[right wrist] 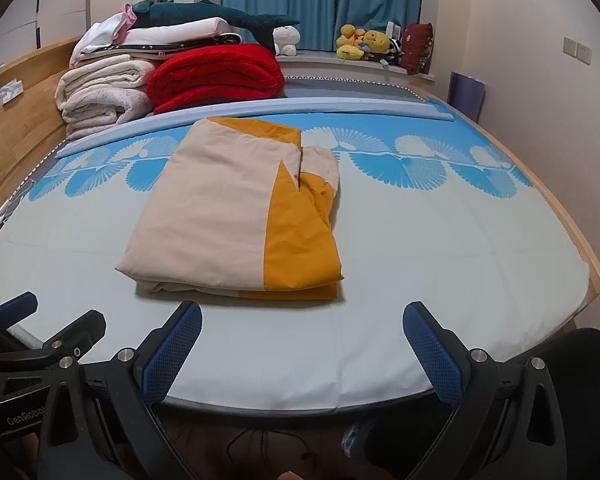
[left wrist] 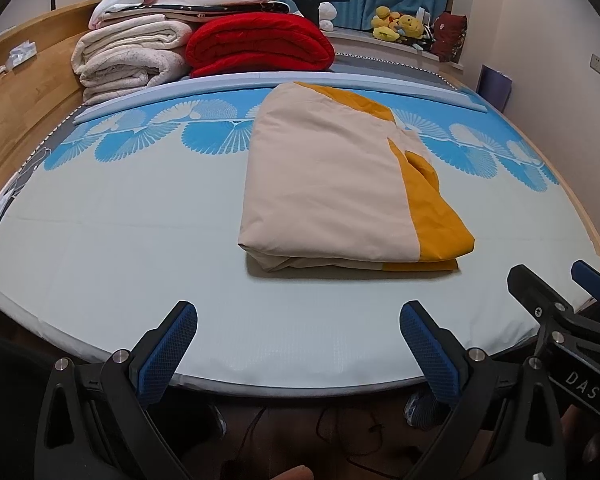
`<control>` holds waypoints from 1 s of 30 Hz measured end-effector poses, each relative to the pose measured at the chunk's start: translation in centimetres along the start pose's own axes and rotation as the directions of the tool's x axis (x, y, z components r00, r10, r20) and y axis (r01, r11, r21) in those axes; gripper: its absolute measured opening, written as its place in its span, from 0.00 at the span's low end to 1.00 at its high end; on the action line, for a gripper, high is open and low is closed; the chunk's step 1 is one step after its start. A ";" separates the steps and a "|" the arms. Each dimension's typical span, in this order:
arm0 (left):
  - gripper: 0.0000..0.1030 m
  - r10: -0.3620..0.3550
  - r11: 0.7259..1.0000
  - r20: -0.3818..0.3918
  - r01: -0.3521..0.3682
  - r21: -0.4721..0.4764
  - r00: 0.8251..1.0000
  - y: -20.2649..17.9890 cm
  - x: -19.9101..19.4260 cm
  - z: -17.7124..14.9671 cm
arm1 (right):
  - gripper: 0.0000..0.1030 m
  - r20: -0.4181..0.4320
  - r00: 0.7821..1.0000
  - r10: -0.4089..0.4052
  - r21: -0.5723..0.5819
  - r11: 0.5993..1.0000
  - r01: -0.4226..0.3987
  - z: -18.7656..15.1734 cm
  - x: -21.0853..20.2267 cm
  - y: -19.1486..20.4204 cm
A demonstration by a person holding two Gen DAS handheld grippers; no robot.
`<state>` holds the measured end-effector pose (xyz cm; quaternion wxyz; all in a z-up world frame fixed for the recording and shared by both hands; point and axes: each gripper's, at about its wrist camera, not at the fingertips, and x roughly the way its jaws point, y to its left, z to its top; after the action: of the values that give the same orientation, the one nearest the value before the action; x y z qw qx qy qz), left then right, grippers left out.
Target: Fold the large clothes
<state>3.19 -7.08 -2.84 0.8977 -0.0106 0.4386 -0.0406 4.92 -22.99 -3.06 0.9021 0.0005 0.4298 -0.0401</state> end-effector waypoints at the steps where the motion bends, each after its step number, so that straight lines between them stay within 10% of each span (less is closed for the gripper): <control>1: 0.98 0.000 1.000 0.000 0.000 -0.001 1.000 0.0 0.0 0.0 | 0.97 0.000 1.000 0.000 -0.001 1.000 0.000 0.0 0.0 0.0; 30: 0.98 -0.005 1.000 0.000 0.005 -0.009 1.000 0.0 0.0 -0.1 | 0.97 0.004 1.000 -0.002 -0.001 1.000 0.002 0.0 0.1 0.1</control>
<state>3.09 -7.04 -2.90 0.8975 -0.0158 0.4389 -0.0406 5.01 -22.92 -3.14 0.9029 -0.0007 0.4279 -0.0409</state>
